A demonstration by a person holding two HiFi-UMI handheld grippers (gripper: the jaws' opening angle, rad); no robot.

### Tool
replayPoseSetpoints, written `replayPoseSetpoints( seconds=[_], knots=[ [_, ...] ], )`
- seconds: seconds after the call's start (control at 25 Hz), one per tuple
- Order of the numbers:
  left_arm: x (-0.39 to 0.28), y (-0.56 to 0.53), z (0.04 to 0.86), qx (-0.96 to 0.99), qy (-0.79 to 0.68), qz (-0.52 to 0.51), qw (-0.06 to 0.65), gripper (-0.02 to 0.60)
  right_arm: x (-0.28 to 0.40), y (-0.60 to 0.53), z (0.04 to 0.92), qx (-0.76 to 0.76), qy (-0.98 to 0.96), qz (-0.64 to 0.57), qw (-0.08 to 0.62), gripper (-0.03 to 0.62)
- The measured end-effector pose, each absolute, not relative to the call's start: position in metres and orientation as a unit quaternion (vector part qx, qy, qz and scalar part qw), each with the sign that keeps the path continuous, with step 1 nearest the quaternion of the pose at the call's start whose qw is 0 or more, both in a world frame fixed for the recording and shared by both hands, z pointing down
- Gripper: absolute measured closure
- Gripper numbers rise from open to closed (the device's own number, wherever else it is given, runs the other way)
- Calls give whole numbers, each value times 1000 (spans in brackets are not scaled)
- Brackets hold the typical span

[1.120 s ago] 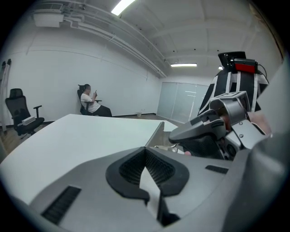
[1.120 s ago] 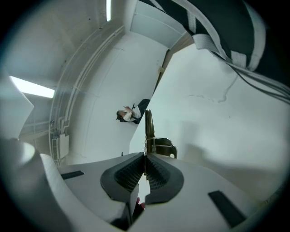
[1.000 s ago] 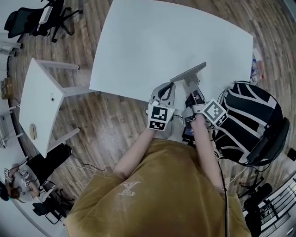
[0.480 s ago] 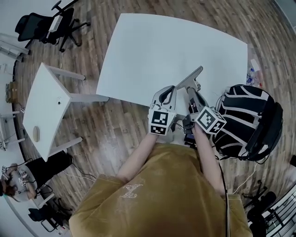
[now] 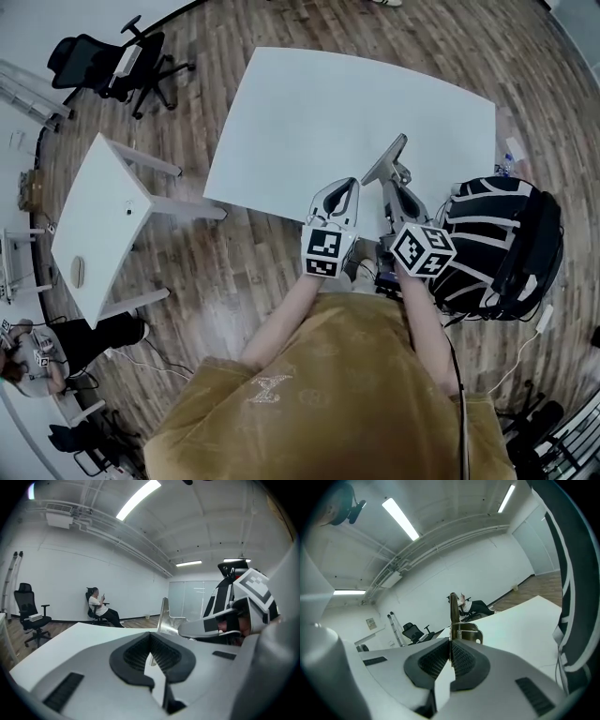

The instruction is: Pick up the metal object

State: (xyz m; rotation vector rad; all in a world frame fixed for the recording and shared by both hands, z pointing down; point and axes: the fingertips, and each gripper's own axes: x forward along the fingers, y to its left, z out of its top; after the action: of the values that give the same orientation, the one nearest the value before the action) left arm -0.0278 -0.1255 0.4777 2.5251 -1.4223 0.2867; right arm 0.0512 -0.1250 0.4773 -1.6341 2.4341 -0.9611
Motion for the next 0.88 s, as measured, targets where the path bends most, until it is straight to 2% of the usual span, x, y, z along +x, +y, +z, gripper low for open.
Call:
replayPoseSetpoints(
  seconds=[0.88],
  knots=[
    [-17, -130, 428, 864, -494, 57, 76, 575, 82, -119, 406, -568, 811, -140, 26, 585]
  ],
)
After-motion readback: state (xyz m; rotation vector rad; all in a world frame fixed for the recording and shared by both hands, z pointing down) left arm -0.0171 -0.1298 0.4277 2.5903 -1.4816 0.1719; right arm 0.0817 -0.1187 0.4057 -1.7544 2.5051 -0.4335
